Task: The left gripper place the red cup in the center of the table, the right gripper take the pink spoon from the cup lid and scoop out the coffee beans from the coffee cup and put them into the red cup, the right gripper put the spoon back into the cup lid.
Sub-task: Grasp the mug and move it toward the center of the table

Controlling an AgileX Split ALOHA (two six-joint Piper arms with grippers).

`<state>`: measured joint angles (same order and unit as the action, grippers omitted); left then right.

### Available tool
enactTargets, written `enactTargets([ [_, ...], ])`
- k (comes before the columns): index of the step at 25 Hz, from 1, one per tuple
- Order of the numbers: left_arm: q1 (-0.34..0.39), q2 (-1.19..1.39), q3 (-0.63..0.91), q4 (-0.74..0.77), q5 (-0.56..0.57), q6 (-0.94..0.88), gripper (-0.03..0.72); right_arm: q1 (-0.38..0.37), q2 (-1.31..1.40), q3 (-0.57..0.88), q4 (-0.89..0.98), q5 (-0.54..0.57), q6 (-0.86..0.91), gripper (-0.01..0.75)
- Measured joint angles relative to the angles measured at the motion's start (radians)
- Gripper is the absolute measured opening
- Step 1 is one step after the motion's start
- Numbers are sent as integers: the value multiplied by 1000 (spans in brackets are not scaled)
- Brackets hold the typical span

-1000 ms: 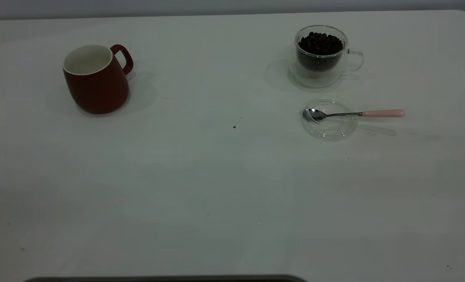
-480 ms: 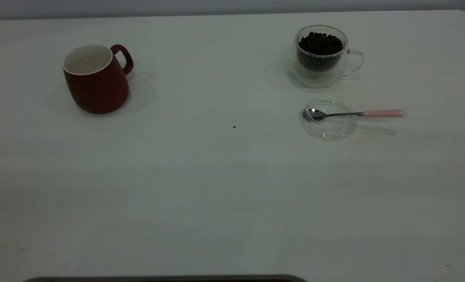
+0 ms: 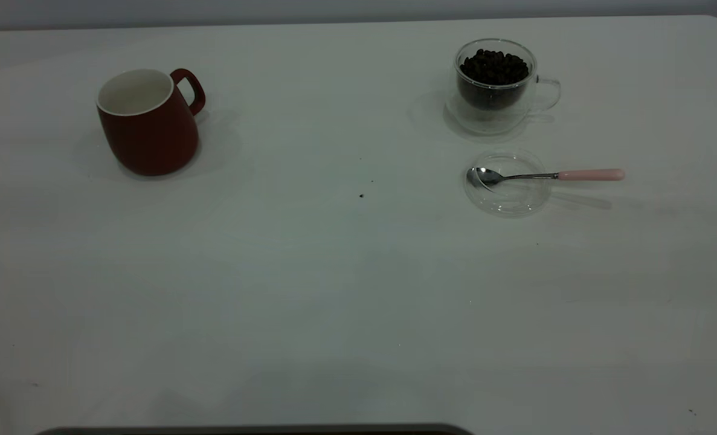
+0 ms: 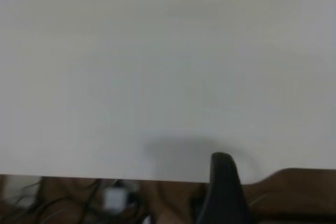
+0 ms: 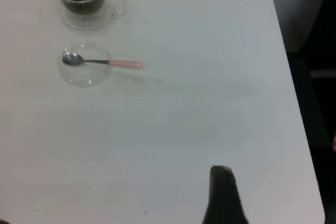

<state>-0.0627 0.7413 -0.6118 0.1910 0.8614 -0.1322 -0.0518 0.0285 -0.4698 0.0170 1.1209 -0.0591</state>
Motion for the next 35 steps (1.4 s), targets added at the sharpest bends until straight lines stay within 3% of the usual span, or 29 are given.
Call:
enactTargets([
  [6, 27, 381, -97, 61, -146, -1, 586, 0, 0, 0, 0, 0, 1, 560],
  [15, 156, 855, -353, 64, -275, 108, 586, 0, 0, 0, 0, 0, 0, 560],
  [19, 158, 1080, -520, -15, -275, 313, 586, 0, 0, 0, 0, 0, 0, 560],
  [28, 156, 1502, -958, -144, -146, 769, 586, 0, 0, 0, 0, 0, 0, 560],
  [35, 90, 1600, -1020, -153, -272, 1094, 586, 0, 0, 0, 0, 0, 0, 560],
])
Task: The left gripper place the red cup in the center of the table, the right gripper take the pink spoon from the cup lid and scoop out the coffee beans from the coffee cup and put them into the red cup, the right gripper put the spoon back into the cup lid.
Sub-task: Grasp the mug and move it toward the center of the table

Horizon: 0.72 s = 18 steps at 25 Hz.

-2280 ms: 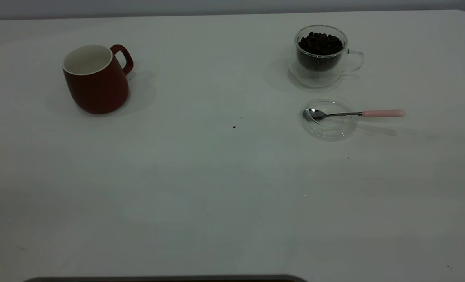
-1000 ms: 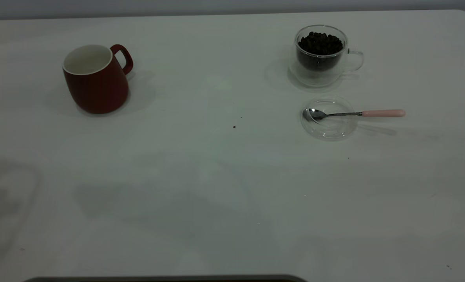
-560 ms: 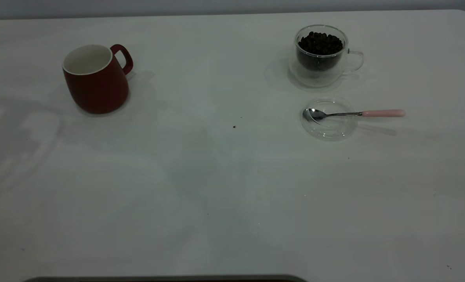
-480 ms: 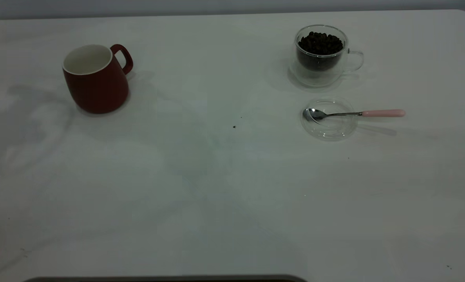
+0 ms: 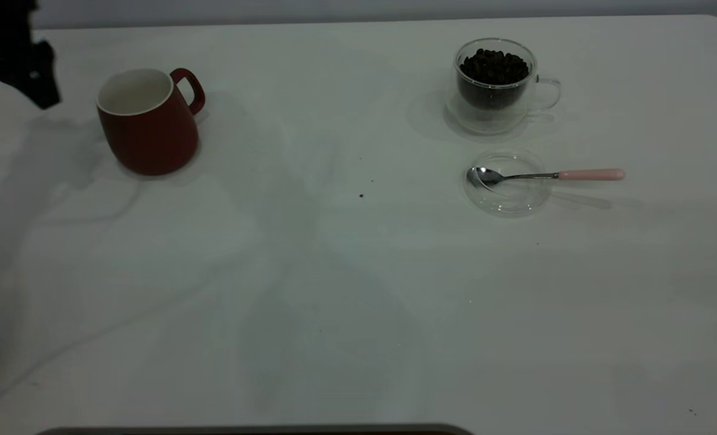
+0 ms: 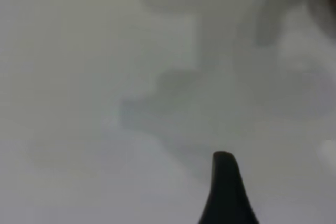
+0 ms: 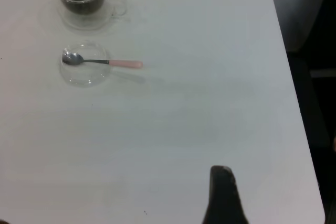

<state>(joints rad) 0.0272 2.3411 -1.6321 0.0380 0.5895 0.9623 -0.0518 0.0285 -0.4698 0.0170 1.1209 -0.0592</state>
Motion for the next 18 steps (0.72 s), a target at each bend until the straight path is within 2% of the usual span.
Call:
enactTargets([
  [4, -44, 32, 0, -49, -32, 223, 586, 0, 0, 0, 0, 0, 0, 560],
  [8, -58, 57, -1, -157, -28, 423, 586, 0, 0, 0, 0, 0, 0, 560],
  [13, -81, 74, -1, -336, -7, 596, 586, 0, 0, 0, 0, 0, 0, 560],
  [18, -132, 74, -1, -453, -8, 698, 586, 0, 0, 0, 0, 0, 0, 560],
])
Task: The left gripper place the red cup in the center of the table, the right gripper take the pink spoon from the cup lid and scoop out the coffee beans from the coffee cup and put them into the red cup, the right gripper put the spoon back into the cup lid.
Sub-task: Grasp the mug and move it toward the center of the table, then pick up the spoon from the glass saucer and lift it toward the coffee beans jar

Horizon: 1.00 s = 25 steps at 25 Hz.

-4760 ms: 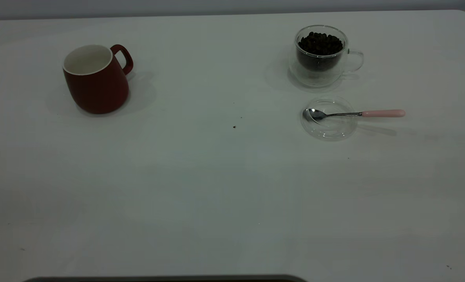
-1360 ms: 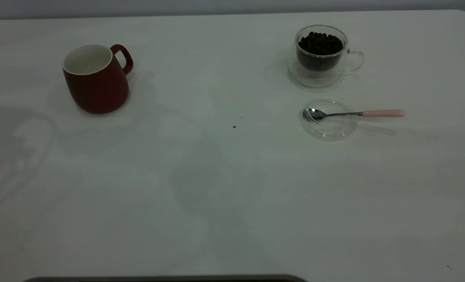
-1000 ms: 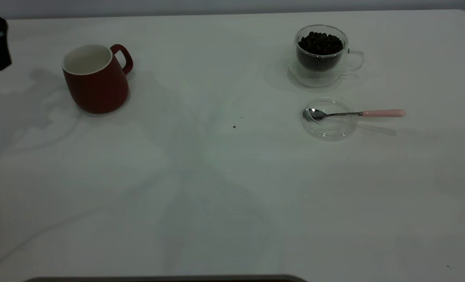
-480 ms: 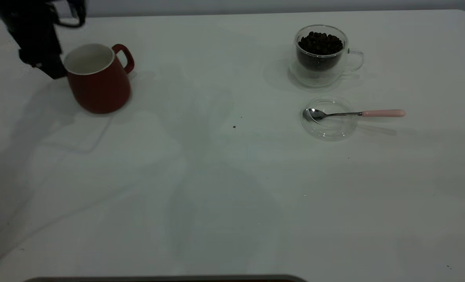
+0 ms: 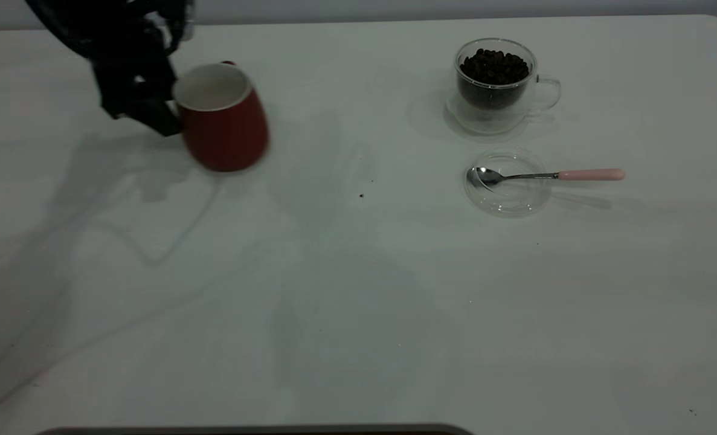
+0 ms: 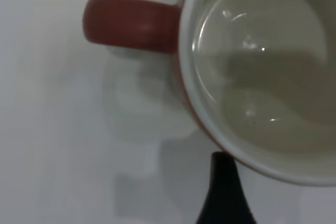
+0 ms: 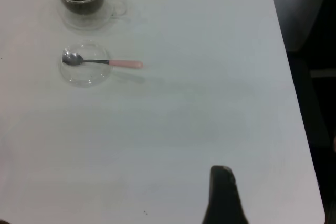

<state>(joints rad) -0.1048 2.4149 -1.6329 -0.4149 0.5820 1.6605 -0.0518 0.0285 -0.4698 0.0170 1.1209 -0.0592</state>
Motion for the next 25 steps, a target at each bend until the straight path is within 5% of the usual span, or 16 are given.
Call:
enactTargets([
  [10, -136, 0, 0, -46, -20, 37, 586, 0, 0, 0, 0, 0, 0, 560],
  [17, -163, 0, 0, -115, -22, 25, 586, 0, 0, 0, 0, 0, 0, 560],
  [25, -101, -126, 0, 179, 146, -467, 586, 0, 0, 0, 0, 0, 0, 560],
])
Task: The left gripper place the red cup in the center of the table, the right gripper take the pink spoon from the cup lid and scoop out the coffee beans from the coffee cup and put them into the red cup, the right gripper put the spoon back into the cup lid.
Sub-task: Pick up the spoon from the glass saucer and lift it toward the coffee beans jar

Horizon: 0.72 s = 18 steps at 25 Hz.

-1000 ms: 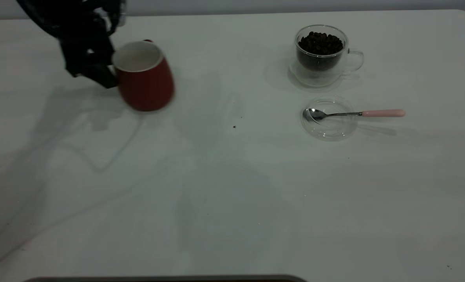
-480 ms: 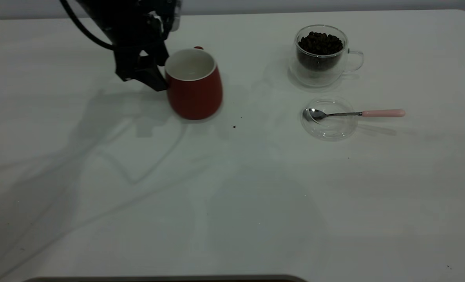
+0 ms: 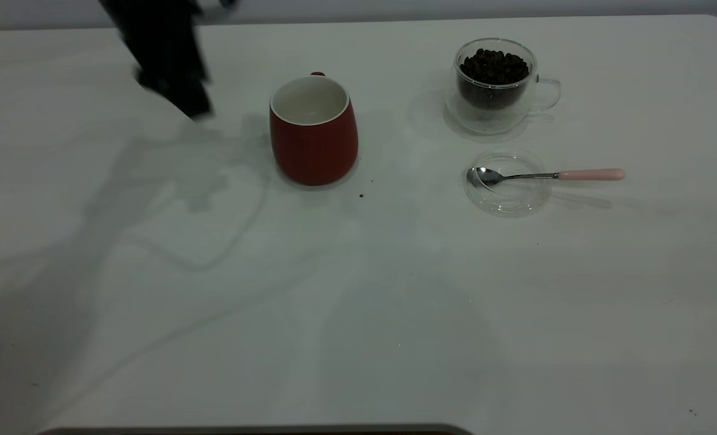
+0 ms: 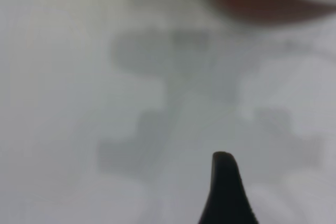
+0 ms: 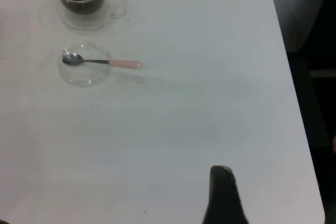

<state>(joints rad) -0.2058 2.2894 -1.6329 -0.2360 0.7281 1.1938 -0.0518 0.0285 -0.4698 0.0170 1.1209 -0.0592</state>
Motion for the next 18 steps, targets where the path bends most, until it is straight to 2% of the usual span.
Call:
enactTargets([
  [6, 49, -229, 0, 82, 282, -497, 586, 0, 0, 0, 0, 0, 0, 560],
  [10, 74, -354, 0, 86, 442, -612, 586, 0, 0, 0, 0, 0, 0, 560],
  [14, 86, -451, 22, 87, 442, -679, 586, 0, 0, 0, 0, 0, 0, 560],
  [18, 104, -581, 111, 91, 442, -735, 586, 0, -1, 0, 0, 0, 0, 560],
])
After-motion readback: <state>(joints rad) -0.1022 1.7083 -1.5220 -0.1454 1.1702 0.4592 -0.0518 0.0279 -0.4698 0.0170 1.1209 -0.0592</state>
